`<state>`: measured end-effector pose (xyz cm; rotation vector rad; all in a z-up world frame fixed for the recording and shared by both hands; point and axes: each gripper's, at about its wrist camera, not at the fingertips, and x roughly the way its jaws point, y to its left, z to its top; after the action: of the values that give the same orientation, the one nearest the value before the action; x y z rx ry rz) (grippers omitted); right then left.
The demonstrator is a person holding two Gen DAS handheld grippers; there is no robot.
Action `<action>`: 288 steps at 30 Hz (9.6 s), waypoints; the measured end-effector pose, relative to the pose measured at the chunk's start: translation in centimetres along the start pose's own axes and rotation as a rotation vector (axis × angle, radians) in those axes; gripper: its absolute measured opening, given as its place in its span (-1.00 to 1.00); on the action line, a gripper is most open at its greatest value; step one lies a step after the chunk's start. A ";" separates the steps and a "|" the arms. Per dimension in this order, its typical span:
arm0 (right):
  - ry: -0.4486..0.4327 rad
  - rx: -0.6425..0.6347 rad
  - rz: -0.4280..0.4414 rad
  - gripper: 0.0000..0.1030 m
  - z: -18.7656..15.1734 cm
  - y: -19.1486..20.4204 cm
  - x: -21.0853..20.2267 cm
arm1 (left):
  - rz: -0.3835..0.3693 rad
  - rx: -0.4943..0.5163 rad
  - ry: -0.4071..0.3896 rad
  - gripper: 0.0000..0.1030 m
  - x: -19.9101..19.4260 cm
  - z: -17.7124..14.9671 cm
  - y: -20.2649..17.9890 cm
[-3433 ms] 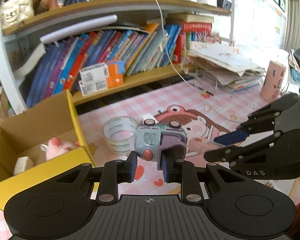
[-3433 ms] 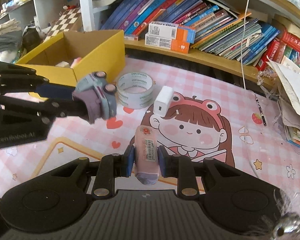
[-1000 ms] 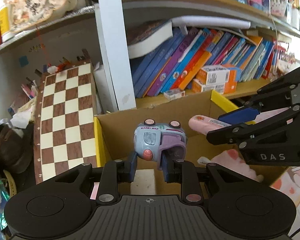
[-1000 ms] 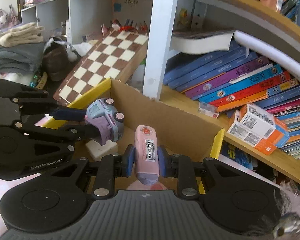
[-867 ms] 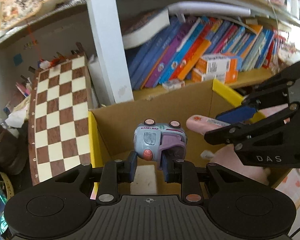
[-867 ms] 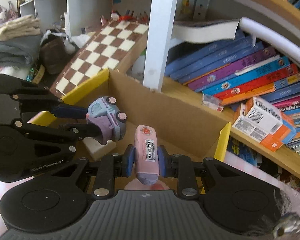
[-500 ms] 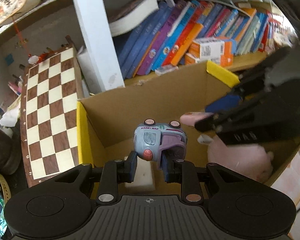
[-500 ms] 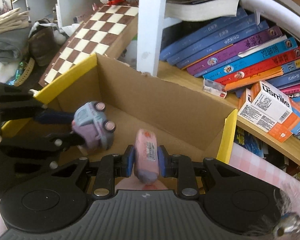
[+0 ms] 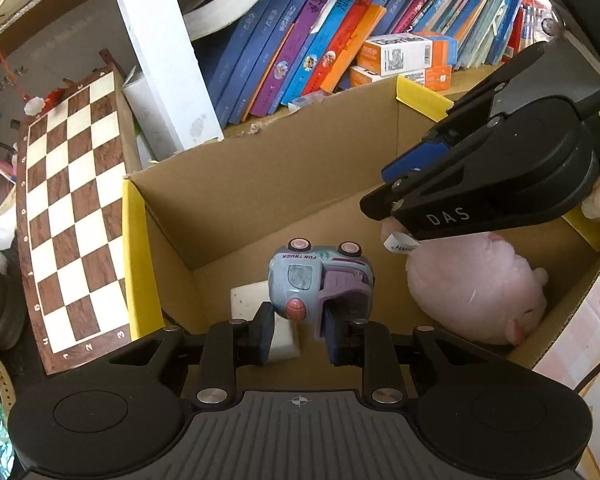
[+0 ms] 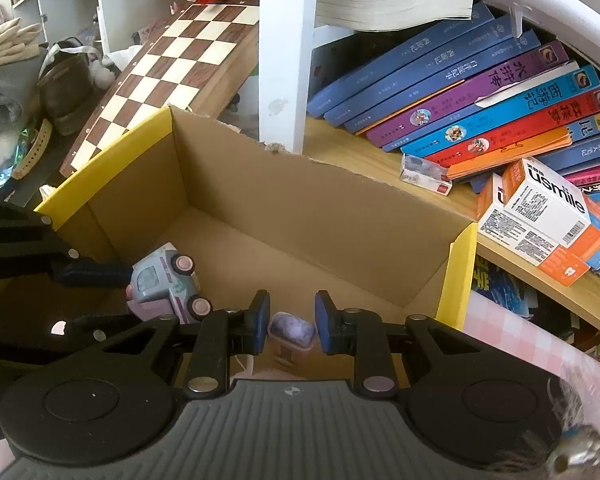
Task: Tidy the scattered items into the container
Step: 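Lower the toy car into the box with the left tool while the right tool releases the pink block, then withdraw both open tools from the yellow box back over the mat, then move the left tool to the clear tape roll while the right tool approaches the white charger, then close the right tool on the white charger while the left tool pinches the tape roll rim, then lift and carry the tape roll with the left tool while the right tool carries the charger to the box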
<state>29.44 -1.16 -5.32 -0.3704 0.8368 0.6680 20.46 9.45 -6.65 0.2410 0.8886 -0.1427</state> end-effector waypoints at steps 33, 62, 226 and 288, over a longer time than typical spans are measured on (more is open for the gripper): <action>-0.137 0.052 -0.030 -0.07 0.1 1.0 -6.9 | 0.096 -0.033 -0.149 0.36 -5.9 -0.8 -0.3; -0.190 0.218 -0.119 0.39 -10.8 0.7 -18.2 | 0.101 -0.130 -0.228 0.72 -13.6 -4.8 -6.2; -0.049 0.622 0.081 -0.50 -21.3 -20.3 -8.0 | -0.001 0.658 0.075 -0.83 5.9 5.2 -28.5; -0.182 0.430 0.024 -0.53 -19.5 -2.8 -21.8 | -0.004 0.386 -0.209 -0.91 -14.2 -1.9 -19.4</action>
<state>9.83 -22.53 -0.36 0.0886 0.7872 0.5177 5.84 -8.43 0.38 0.5739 0.6484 -0.3380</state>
